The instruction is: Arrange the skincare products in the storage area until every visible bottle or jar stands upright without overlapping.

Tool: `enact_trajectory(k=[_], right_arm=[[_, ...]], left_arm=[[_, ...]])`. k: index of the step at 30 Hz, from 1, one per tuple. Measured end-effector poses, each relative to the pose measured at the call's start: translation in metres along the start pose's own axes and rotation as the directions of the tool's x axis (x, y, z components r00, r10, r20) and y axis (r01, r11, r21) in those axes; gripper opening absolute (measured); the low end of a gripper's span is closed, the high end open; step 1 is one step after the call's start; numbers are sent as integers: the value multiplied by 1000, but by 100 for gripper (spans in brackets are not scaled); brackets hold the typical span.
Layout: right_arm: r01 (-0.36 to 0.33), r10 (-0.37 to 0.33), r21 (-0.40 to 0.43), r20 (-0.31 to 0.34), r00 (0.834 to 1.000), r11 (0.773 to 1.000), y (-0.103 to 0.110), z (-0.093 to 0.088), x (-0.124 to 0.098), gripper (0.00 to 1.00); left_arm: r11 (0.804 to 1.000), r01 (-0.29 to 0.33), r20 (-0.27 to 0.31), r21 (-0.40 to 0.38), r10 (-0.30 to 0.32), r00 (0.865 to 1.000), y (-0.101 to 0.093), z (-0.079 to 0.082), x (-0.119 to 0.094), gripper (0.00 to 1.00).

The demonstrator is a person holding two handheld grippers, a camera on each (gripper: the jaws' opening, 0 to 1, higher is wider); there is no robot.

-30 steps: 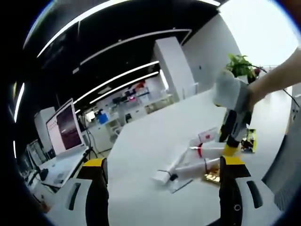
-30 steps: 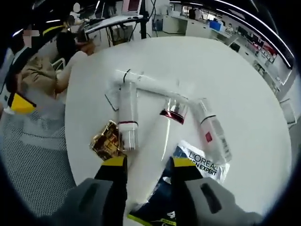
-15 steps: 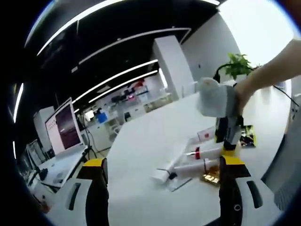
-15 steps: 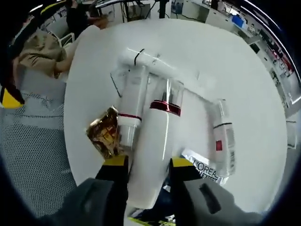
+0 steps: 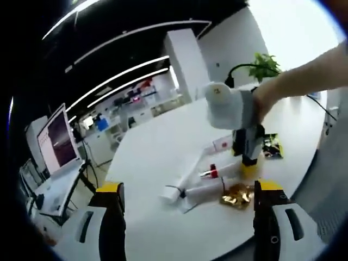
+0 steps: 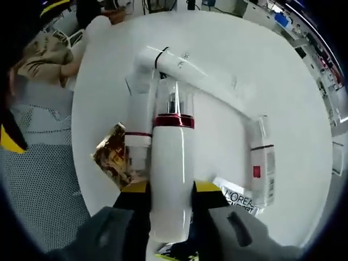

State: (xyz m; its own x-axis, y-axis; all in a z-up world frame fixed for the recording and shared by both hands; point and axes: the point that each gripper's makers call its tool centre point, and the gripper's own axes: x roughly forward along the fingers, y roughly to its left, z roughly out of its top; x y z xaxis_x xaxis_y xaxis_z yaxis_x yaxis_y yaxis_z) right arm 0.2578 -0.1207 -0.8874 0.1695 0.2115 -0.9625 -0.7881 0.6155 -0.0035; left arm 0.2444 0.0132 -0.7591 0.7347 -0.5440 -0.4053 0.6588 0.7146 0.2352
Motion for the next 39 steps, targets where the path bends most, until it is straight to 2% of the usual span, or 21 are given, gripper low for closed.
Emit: enact_trajectory(k=[3,5,8,11,15,17,18,19,21,23,24,25,26,28,29,30,31,33,35,37,39], right_arm=[[-8,6,39,59,998,999,-1,2,-1,28],[-29,22,71,109,994,997,-1,4,-1,27],[-62,36,143,174,984,988,-3,5,-4,27],[-147,87,260,229,969,954,-4,4,-5,27],[-247,137,347,310,941,905,-7,5,-7,26],[-310,159,418,359,920,854,-9,6,-8,26],[-352,166,477,389,906,805,-11,7,-9,26],[-379,176,490,411,895,785,-12,7,-9,26],[-446,196,529,461,865,722,-14,7,-11,26],[-494,204,557,501,841,668,-14,7,-12,25],[-536,210,581,534,819,612,-14,7,-13,25],[-563,205,585,564,800,583,-15,8,-14,25],[-597,191,597,603,775,536,-16,8,-16,25],[-645,185,608,645,741,463,-15,6,-17,25],[-673,162,601,682,713,432,-16,6,-18,25],[-692,155,600,700,697,402,-16,5,-19,25],[-722,139,595,730,669,352,-15,4,-20,25],[-767,111,570,776,620,295,-14,3,-24,25],[-796,88,542,809,581,270,-13,3,-30,26],[-825,64,508,841,538,248,-11,5,-40,26],[-836,58,484,856,514,259,-9,6,-49,26]], left_arm=[[996,66,15,-53,-66,998,-7,7,8,97],[992,105,-17,-68,-107,994,-12,5,13,91],[980,185,41,-70,-183,982,-26,16,22,85],[947,287,33,-145,-286,958,-46,15,27,79],[945,309,-21,-106,-313,949,-51,5,33,65],[941,318,-39,-116,-324,945,-54,1,36,68],[937,327,-57,-120,-335,940,-55,-2,36,70],[935,332,-63,-125,-341,938,-56,-3,37,71],[932,335,-58,-137,-345,937,-56,-3,39,67],[907,357,-22,-222,-371,928,-57,3,42,65],[890,374,11,-262,-385,923,-58,9,43,67],[880,381,34,-286,-388,921,-57,14,45,69],[871,380,50,-310,-384,922,-55,19,46,70],[878,373,75,-300,-368,927,-50,26,47,65],[872,372,103,-318,-358,928,-46,33,48,63],[856,378,121,-353,-359,926,-45,37,49,64],[822,405,134,-401,-385,913,-48,41,49,65],[788,420,140,-450,-402,905,-50,44,54,69],[788,420,129,-451,-408,904,-51,44,60,69],[760,434,116,-484,-435,893,-57,41,69,65],[709,460,125,-535,-472,873,-66,41,77,60]])
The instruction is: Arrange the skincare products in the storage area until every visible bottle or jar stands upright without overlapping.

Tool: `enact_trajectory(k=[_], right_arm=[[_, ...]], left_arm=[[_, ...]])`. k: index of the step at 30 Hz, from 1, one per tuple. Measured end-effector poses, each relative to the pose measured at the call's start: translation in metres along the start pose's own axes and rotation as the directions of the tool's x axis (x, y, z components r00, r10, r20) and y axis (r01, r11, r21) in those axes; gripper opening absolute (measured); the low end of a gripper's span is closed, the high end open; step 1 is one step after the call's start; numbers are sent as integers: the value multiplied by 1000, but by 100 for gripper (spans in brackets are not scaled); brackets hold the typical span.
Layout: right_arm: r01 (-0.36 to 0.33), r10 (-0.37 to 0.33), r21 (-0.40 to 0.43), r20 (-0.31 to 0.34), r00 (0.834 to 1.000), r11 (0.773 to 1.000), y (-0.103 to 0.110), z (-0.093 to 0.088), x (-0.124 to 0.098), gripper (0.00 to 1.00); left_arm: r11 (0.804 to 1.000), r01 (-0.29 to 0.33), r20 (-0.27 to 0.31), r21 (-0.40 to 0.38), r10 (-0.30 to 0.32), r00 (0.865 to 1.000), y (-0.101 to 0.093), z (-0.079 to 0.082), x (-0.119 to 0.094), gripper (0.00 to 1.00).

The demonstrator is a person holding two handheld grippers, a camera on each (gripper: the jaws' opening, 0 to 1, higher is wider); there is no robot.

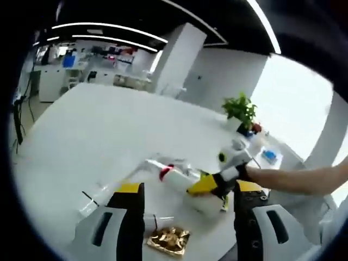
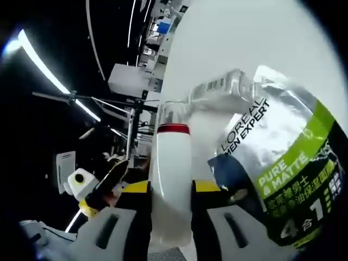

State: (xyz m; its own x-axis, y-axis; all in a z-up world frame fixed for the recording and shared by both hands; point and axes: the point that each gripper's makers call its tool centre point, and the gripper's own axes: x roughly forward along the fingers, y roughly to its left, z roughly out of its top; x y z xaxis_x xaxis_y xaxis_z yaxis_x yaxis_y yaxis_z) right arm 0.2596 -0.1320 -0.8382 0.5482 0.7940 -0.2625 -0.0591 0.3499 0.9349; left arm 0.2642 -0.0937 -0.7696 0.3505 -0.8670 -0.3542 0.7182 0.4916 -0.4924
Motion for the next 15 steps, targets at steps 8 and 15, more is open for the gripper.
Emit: enact_trajectory(k=[8,15], right_arm=[[-70,71,-84,9,997,994,37,-13,-13,26],[-136,140,-140,22,990,981,52,-19,-20,26]], left_arm=[[987,54,49,-148,-47,998,4,8,29,56],[960,138,91,-242,-119,989,-2,15,36,51]])
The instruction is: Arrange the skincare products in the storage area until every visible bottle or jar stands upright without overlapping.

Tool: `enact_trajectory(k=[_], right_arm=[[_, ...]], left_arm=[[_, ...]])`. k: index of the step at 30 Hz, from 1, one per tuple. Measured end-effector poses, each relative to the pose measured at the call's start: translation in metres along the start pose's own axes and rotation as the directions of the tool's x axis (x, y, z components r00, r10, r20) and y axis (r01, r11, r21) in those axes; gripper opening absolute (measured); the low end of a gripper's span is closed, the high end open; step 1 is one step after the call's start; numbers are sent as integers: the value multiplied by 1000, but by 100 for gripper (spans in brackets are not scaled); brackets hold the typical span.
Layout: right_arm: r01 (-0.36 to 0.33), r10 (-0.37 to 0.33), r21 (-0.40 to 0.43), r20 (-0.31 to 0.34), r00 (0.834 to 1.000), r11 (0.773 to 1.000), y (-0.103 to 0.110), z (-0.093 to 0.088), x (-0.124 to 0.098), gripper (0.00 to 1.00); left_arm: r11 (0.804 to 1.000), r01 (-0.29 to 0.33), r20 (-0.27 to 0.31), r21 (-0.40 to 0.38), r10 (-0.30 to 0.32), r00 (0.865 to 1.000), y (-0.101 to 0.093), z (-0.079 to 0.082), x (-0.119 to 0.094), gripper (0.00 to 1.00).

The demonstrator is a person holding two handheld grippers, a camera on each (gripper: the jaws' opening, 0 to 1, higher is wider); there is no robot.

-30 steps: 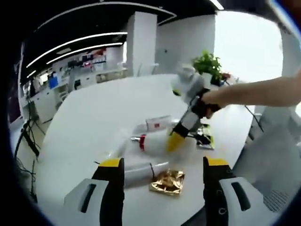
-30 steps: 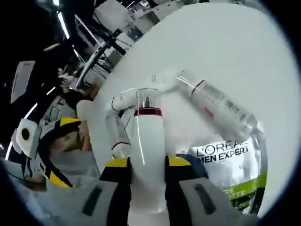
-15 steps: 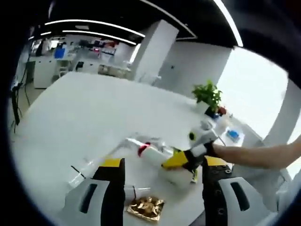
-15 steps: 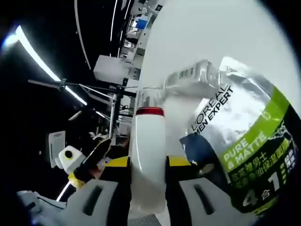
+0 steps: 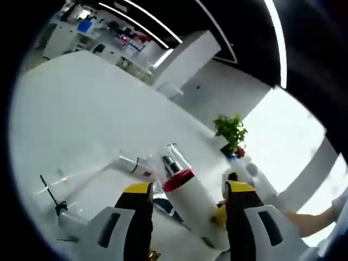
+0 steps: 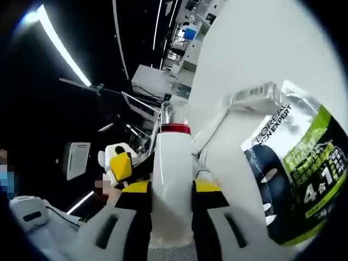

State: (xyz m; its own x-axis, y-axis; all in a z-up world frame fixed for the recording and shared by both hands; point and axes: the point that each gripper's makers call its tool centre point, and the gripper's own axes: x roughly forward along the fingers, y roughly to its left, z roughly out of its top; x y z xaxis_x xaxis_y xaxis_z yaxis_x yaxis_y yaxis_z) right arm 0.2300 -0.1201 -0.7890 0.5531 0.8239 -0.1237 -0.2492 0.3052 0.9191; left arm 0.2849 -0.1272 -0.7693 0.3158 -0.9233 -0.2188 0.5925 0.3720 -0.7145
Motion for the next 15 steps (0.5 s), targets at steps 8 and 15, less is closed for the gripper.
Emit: enact_trajectory(k=[8,15], right_arm=[[-32,32,-12,14,999,999,12,6,0,26],[-67,68,-33,26,997,997,21,8,0,27]], left_arm=[[996,44,48,-73,-40,998,-11,0,5,41],[982,127,81,-143,-116,990,-26,0,9,33]])
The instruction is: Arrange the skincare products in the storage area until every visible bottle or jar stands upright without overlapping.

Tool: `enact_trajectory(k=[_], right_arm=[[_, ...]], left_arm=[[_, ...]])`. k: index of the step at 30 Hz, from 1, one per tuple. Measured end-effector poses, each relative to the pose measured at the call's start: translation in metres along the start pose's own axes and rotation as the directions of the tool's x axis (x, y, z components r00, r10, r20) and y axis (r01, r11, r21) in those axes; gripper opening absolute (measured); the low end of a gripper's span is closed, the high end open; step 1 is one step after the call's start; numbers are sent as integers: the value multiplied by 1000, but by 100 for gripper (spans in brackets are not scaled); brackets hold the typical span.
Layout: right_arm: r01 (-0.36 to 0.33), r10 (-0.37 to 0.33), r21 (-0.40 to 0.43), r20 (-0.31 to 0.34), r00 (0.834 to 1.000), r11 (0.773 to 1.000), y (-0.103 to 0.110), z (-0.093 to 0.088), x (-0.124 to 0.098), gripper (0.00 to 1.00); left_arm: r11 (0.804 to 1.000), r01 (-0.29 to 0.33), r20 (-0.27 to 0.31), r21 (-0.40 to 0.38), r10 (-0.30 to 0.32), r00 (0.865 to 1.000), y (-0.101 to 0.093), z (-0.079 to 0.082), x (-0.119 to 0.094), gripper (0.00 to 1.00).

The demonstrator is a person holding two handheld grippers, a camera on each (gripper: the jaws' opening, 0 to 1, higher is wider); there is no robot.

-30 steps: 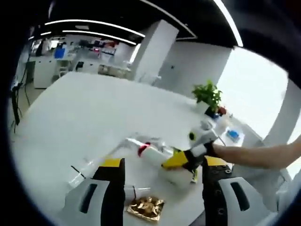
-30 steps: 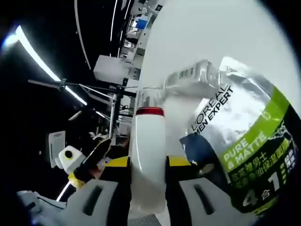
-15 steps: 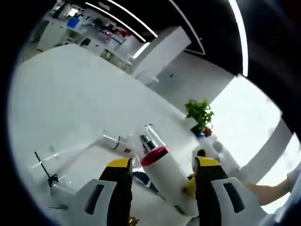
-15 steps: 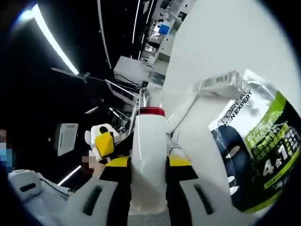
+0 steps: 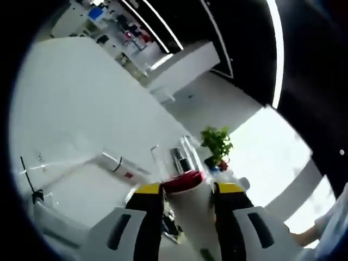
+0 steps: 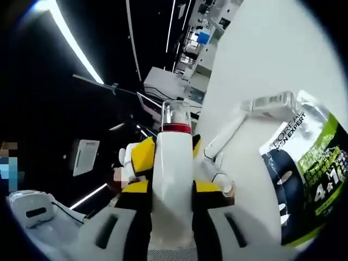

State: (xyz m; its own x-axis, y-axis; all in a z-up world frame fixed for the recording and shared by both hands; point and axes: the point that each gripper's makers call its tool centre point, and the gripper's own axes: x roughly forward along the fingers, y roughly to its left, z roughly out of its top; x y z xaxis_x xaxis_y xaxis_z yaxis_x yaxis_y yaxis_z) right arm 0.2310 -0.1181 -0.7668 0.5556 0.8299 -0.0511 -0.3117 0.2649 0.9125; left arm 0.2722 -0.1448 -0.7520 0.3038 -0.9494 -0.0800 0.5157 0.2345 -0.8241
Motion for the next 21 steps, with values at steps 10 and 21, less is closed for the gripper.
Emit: enact_trajectory(k=[10,21], right_arm=[[-30,29,-28,-11,1000,999,2,-4,-1,27],[-12,5,-151,-46,999,989,0,-10,-3,27]], left_arm=[[992,76,46,-104,-71,996,-10,-2,1,27],[994,97,10,-52,-97,995,-17,-5,0,26]])
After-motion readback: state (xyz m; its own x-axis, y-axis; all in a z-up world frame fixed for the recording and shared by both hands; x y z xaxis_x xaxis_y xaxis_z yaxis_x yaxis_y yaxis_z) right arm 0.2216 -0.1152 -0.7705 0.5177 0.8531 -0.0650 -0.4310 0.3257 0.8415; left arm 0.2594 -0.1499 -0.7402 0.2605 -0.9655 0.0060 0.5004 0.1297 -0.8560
